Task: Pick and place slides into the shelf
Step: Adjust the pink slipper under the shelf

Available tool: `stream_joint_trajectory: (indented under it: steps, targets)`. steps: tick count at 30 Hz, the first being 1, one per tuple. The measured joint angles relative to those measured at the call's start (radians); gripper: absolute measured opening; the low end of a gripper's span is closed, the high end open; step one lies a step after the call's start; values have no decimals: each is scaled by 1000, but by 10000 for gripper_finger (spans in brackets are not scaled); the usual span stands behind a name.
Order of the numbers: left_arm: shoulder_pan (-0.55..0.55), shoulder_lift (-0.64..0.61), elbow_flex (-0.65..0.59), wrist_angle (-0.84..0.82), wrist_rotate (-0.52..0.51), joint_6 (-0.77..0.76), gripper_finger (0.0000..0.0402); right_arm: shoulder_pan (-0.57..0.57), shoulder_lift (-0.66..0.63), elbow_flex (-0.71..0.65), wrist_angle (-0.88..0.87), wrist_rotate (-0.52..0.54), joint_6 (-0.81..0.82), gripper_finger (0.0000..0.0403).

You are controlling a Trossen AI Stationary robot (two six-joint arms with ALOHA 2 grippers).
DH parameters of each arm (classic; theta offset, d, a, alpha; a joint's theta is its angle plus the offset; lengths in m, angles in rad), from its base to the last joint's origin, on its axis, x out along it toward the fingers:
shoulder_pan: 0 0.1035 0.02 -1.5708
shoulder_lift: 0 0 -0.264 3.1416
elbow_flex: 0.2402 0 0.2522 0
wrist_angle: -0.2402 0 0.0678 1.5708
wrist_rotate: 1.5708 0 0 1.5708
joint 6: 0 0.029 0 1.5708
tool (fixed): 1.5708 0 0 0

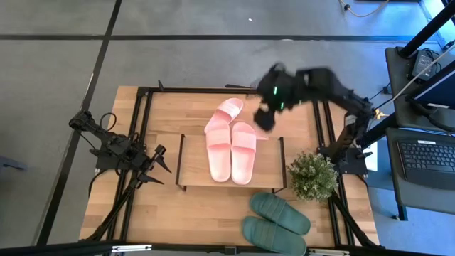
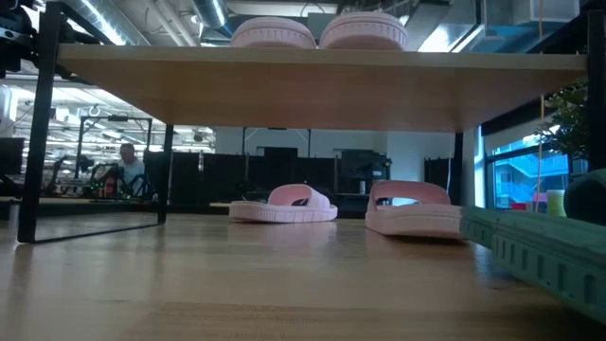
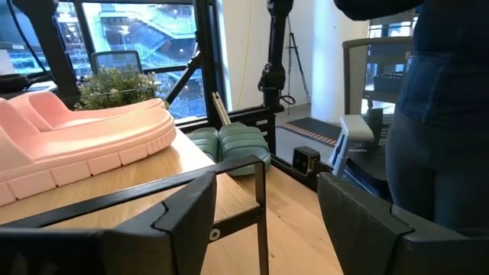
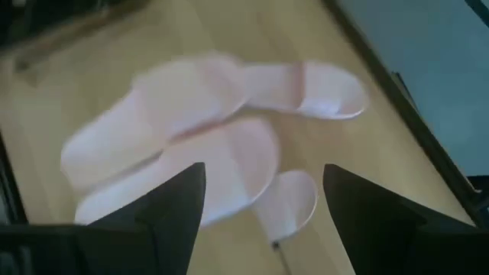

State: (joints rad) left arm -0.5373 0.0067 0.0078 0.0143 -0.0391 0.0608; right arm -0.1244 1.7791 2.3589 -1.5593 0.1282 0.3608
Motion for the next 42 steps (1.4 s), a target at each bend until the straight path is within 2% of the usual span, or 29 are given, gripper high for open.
stream_joint_trajectory:
  steps: [7, 11, 15, 24, 28, 32, 37, 42]
  targets:
    - [0, 0, 0, 22, -3, 0, 221, -288, -5, -18, 56, -184, 26, 265]
    - [0, 0, 0, 31, -9, -7, 221, -402, 3, -23, 76, -205, 57, 265]
    - [0, 0, 0, 67, -62, -8, 221, -488, 31, -21, 84, -203, 27, 265]
    - [0, -1, 0, 119, -216, -72, 221, -569, 209, -22, 55, -311, 99, 265]
    - [0, 0, 0, 117, -216, -121, 221, -587, 285, -22, -15, -315, 106, 265]
    - [0, 0, 0, 117, -216, -148, 221, -587, 352, -23, -7, -315, 101, 265]
    - [0, 0, 0, 117, -215, -215, 221, -581, 392, -23, -9, -320, -18, 265]
    - [0, 0, 0, 116, -215, -239, 221, -562, 395, -22, -14, -332, 15, 265]
